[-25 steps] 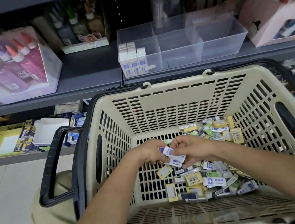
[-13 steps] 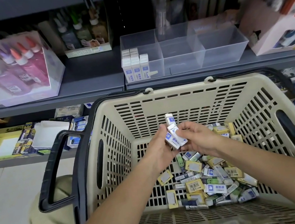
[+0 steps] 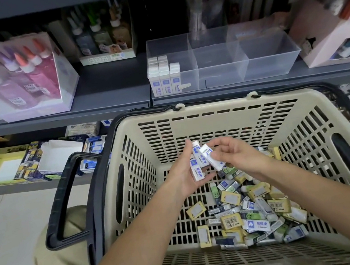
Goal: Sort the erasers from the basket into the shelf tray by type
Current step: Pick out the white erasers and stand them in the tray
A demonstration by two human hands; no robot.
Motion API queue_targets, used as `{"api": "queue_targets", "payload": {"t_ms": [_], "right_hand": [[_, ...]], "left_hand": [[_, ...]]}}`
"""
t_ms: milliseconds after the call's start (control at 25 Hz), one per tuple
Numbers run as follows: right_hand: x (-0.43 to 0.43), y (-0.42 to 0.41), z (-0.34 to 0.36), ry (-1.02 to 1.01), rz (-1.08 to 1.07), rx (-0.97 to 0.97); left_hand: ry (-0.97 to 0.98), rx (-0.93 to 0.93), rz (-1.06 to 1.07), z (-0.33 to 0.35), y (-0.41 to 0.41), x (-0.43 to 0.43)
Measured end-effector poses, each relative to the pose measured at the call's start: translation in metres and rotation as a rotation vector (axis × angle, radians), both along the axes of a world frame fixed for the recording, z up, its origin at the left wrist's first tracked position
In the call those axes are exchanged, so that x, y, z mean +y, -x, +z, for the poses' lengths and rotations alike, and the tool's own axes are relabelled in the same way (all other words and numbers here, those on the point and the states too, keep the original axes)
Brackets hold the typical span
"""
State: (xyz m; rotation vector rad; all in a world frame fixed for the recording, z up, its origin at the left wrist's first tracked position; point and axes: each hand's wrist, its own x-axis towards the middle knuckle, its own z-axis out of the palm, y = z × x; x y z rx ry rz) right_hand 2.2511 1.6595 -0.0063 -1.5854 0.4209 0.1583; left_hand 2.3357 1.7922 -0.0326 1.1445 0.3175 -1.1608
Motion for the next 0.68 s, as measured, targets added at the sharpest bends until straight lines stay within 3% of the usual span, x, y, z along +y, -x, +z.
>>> {"api": "queue_targets", "payload": {"t_ms": [200, 320, 520, 680], "right_hand": [[0.001, 0.000, -0.004, 0.060, -0.055, 0.003], [0.006, 0.000, -0.008, 0.222, -0.130, -0.019], [-0.031, 0.017, -0.012, 0.416, 0.040, 0.224], [-0.050, 0.039, -0.034, 0.862, 0.334, 0.428]], "left_hand": [[-0.018, -0.013, -0.077, 0.006, 0.002, -0.002], [0.065, -0.049, -0.140, 0.002, 0.008, -0.002], [-0.039, -0.081, -0.161, -0.016, 0.011, 0.001], [-0.064, -0.087, -0.182, -0.026, 0.012, 0.002]]}}
